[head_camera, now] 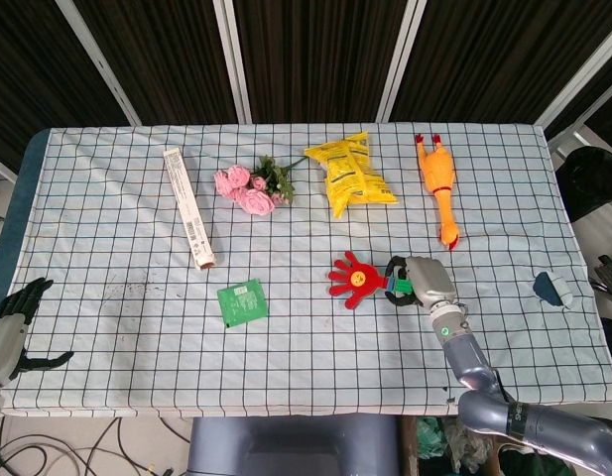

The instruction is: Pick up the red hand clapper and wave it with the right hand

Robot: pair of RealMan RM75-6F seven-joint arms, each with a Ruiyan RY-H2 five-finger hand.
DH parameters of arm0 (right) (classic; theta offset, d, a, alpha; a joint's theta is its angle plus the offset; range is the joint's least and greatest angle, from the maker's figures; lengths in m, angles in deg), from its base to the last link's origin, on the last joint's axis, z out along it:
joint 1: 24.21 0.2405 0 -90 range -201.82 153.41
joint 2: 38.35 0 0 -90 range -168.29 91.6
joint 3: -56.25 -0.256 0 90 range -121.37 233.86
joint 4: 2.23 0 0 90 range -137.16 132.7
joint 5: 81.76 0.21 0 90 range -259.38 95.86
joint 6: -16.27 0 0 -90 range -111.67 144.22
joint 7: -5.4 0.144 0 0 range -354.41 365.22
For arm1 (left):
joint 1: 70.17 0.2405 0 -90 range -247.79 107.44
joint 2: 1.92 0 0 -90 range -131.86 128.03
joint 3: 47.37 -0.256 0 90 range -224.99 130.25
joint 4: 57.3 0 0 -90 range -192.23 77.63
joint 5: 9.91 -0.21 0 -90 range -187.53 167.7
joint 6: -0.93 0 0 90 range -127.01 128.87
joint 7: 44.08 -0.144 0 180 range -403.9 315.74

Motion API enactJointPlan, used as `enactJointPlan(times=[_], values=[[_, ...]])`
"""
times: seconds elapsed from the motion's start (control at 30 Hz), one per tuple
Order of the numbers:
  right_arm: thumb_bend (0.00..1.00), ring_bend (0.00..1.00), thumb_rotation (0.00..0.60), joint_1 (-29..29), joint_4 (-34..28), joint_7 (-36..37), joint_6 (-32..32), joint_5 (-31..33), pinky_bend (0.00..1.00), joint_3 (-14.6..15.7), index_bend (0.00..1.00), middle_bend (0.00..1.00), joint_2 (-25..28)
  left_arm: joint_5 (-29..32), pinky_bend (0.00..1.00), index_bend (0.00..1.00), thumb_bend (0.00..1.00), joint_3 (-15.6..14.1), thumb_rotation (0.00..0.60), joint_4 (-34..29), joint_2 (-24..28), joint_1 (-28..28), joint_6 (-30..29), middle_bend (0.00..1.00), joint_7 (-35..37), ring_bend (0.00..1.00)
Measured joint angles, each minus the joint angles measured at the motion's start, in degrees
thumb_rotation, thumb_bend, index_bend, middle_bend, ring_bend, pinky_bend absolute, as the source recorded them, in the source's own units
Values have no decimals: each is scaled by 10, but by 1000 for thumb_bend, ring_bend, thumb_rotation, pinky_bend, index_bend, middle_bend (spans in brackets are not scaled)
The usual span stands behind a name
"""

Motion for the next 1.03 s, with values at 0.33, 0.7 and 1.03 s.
enactJointPlan(times=[0.33, 0.7, 1.03], values=[[111, 56, 600, -1, -9, -78, -54, 34, 156, 12, 54, 0, 3, 1, 0, 0, 0, 0, 600, 0, -2, 1, -3, 0, -6, 0], [101, 48, 600, -67, -87, -98, -143, -12, 156, 56, 0, 0, 84, 1, 0, 0, 0, -4, 600, 7, -3, 2, -8, 0, -37, 0], [58, 0, 600, -205, -154, -27, -287, -193, 153, 149, 0, 0, 205, 16, 0, 0, 0, -9, 600, 19, -24, 4, -35, 0, -140, 0]])
